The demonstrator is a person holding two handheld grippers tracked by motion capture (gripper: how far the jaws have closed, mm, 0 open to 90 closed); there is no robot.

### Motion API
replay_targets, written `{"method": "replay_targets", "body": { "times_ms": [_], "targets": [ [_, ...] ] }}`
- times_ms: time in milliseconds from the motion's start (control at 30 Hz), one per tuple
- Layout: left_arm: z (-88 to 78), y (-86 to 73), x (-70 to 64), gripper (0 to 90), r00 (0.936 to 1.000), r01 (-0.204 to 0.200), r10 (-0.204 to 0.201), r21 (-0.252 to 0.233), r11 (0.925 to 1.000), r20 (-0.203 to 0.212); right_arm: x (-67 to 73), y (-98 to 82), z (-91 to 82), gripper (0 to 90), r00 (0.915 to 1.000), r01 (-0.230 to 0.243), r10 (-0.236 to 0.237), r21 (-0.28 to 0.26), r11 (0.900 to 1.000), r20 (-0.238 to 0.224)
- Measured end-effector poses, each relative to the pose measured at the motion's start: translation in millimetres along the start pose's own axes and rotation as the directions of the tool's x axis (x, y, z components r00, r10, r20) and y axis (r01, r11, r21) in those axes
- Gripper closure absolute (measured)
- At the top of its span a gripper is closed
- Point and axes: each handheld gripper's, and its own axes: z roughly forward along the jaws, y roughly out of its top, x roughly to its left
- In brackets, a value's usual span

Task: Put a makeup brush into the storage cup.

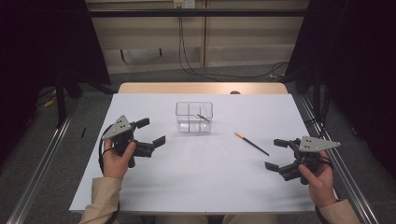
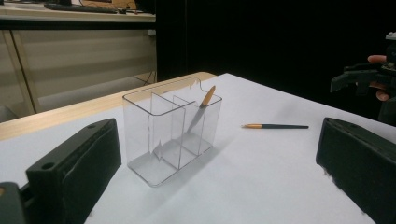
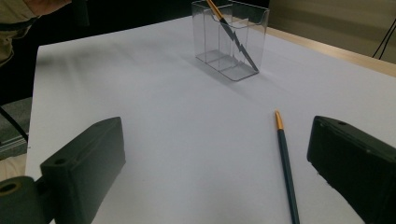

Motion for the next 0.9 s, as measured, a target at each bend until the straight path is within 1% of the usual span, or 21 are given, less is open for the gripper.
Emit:
{"method": "replay_targets", "body": {
  "times_ms": [67, 100, 233, 367, 433, 500, 567, 667, 733, 867, 900],
  "targets": [
    [-1.9, -0.4, 0.2, 0.0, 1.0, -0.008, 0.008, 0.0, 1.0, -0.003, -0.3, -0.4, 0.0, 3.5, 1.0, 0.0, 0.0, -0.002, 1.0, 0.0],
    [-2.6, -1.0, -0.3, 0.0, 1.0, -0.002, 0.002, -0.001, 1.0, -0.003, -0.4, -0.5, -0.2, 3.5, 1.0, -0.002, 0.002, -0.001, 1.0, 0.001],
    [-6.1, -2.9, -1.5, 0.0, 0.9999, -0.014, 0.014, 0.004, 0.9999, -0.002, -1.2, -0.4, -1.8, 3.5, 1.0, -0.005, 0.005, -0.011, 1.0, 0.005],
    [-10.5, -4.4, -1.5, 0.0, 1.0, -0.002, 0.002, 0.0, 1.0, -0.004, -1.4, 0.1, -3.0, 3.5, 1.0, -0.006, 0.006, -0.018, 1.0, 0.007],
    [-13.0, -5.3, -1.5, 0.0, 0.9999, -0.005, 0.005, 0.003, 1.0, -0.011, -1.1, 0.6, -3.4, 3.5, 0.9999, -0.004, 0.004, -0.02, 1.0, 0.012],
    [-15.0, -6.9, -1.0, 0.0, 1.0, -0.003, 0.003, 0.004, 1.0, -0.005, -1.4, 0.7, -3.5, 3.5, 0.9999, -0.001, 0.001, -0.023, 1.0, 0.011],
    [-17.1, -8.1, -0.7, 0.0, 0.9999, -0.007, 0.007, 0.013, 0.9999, -0.013, -1.5, 0.4, -3.6, 3.5, 0.9999, -0.004, 0.004, -0.023, 1.0, 0.01],
    [-20.9, -8.7, 0.8, 0.0, 1.0, -0.006, 0.006, -0.002, 1.0, -0.007, -2.0, -0.1, -4.1, 3.5, 0.9999, -0.004, 0.004, -0.021, 1.0, 0.011],
    [-22.7, -8.5, 1.7, 0.0, 0.9999, -0.003, 0.003, -0.008, 1.0, -0.012, -2.2, -0.2, -4.9, 3.5, 0.9999, 0.0, 0.0, -0.02, 1.0, 0.014],
    [-25.9, -9.6, 2.3, 0.0, 0.9999, 0.001, -0.001, -0.013, 0.9999, -0.014, -3.3, -1.7, -7.1, 3.5, 0.9998, -0.006, 0.007, -0.023, 1.0, 0.019],
    [-26.8, -9.8, 2.4, 0.0, 0.9999, -0.003, 0.003, -0.011, 0.9999, -0.014, -3.5, -1.9, -7.7, 3.5, 0.9997, -0.006, 0.007, -0.024, 1.0, 0.022]
  ]
}}
